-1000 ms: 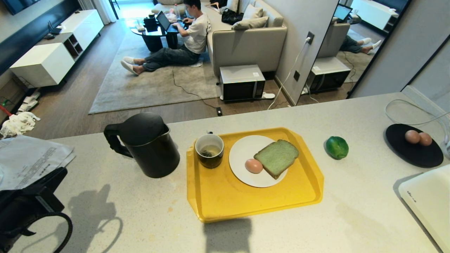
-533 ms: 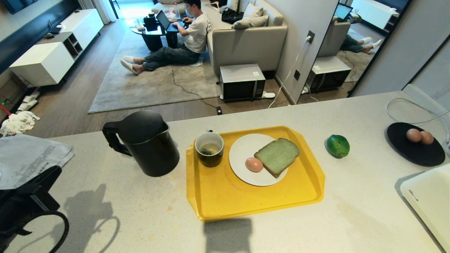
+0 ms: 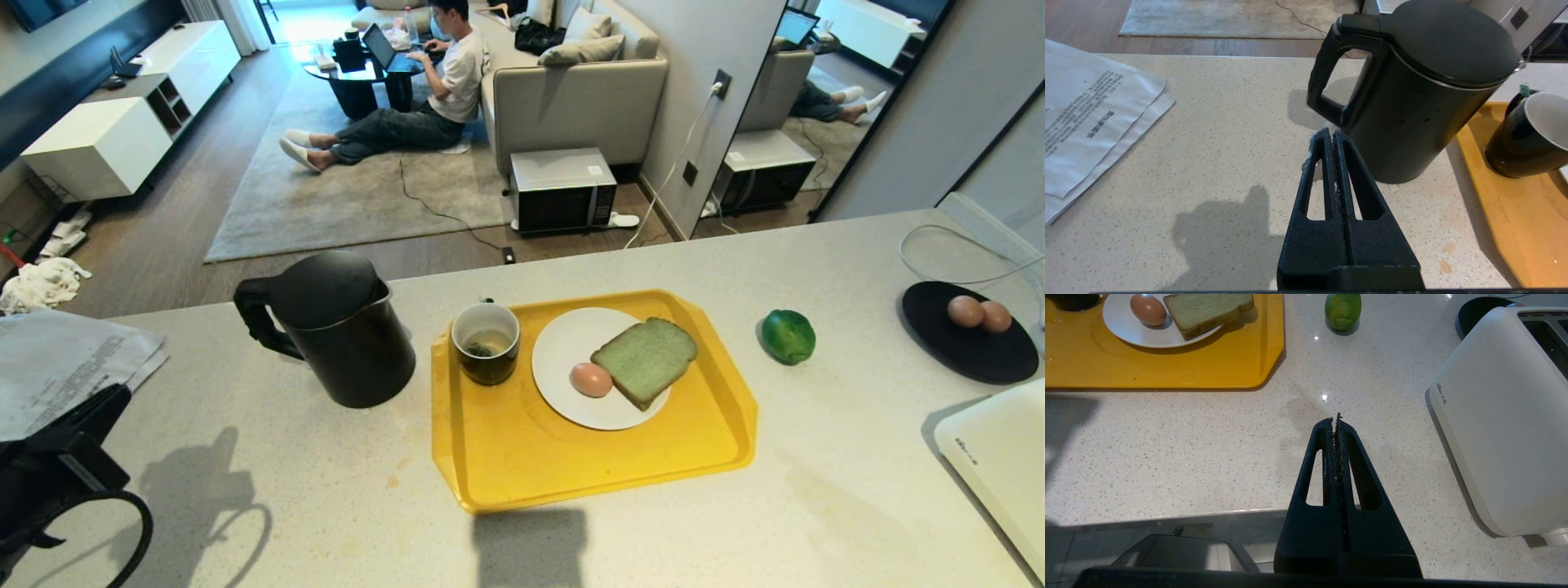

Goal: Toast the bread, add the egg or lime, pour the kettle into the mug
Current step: Pick up the kettle

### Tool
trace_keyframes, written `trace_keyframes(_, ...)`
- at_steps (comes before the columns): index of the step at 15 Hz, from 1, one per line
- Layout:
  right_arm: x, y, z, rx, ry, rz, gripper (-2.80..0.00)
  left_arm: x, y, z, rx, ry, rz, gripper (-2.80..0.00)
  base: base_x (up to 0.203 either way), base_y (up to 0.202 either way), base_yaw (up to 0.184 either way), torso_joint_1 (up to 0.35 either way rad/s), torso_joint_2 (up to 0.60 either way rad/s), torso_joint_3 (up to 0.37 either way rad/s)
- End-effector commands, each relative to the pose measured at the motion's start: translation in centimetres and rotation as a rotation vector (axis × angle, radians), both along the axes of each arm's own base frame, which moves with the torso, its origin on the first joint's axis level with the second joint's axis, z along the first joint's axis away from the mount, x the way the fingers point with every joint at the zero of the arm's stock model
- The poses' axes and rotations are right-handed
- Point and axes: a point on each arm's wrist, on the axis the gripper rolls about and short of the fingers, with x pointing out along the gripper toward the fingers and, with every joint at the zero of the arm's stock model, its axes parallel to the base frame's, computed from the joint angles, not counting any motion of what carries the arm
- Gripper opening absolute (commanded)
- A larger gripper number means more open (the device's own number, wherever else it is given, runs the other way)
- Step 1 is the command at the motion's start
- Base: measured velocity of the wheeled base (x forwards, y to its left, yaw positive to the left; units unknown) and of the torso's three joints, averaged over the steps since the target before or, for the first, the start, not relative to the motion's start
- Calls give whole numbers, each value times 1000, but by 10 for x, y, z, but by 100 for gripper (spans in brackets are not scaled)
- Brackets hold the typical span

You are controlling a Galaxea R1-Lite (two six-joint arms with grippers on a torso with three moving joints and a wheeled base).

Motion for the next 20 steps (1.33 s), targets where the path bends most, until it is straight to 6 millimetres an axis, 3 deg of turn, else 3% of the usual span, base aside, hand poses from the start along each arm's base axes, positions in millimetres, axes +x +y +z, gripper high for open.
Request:
trace_keyframes(1,0,0,0,2,3,-3,-280,1,4,-3,-8,14,26,-280,0,0,0,15,-36,-13)
trace_keyframes(8,0,0,0,2,3,-3,-280,30,28,-32,-34,172,117,-280,0,0,0,0,0,0)
trace_keyframes(12,0,0,0,2,3,-3,-280,48,46,-50,-9,180,166,-280,0,0,0,0,0,0)
trace_keyframes(16,0,0,0,2,3,-3,-280,56,44,-49,36,163,92,-280,0,0,0,0,0,0)
trace_keyframes(20,0,0,0,2,3,-3,-280,84,53,-43,81,109,56,-280,0,0,0,0,0,0)
